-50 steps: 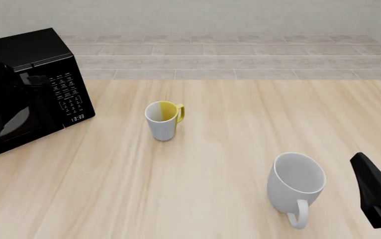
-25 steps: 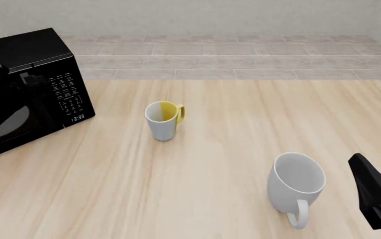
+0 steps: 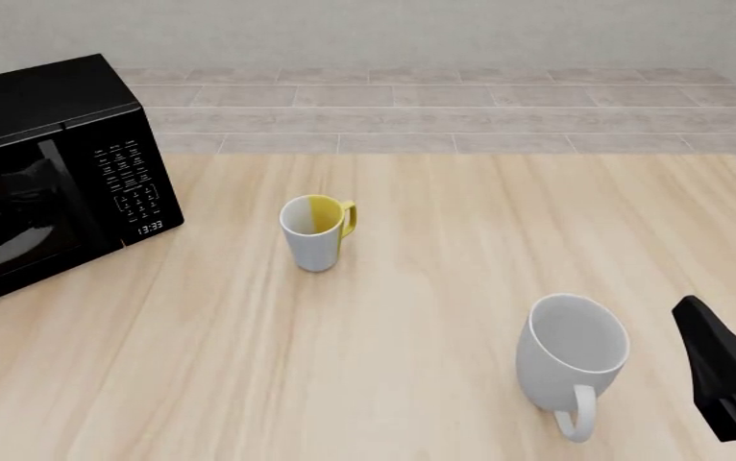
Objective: Close the microwave.
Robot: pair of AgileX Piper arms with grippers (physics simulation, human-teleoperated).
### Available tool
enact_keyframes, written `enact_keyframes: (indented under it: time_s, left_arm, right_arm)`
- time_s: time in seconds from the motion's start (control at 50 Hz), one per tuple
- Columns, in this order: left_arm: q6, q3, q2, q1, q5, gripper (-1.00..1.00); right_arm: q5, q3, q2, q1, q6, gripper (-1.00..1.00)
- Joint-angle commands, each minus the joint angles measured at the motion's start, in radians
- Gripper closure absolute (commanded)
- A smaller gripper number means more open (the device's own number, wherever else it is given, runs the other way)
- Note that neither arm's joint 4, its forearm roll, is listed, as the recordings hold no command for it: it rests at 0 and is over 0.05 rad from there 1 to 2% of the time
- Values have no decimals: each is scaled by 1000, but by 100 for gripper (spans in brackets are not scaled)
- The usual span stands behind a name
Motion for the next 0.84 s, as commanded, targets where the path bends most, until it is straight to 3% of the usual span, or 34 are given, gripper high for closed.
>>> enact_keyframes:
  time_s: [0.02, 0.14, 0.2, 0.28, 0.42, 0.48, 0.54, 0.84]
  left_arm:
    - [53, 160, -291, -45, 59, -100]
    - [39, 211, -521, -91, 209, -100]
    - [56, 229, -608, -96, 265, -100]
    - [90, 265, -835, -121, 434, -100]
    - [119, 299, -1064, -126, 627, -100]
    - [95, 311, -1094, -156, 684, -100]
    - [114, 311, -1180, -149, 759, -100]
    - [119, 284, -1184, -181, 787, -100]
  right_arm:
    - [-27, 0, 36, -6, 2, -100]
    - [-57, 0, 72, -23, 8, -100]
    - [-68, 0, 85, -26, 9, -100]
    - [-59, 0, 81, -17, 3, -100]
    - [-46, 0, 73, -28, -4, -100]
    - [-53, 0, 77, -33, -4, -100]
    - [-48, 0, 72, -29, -4, -100]
    - [-9, 0, 30, -32, -3, -100]
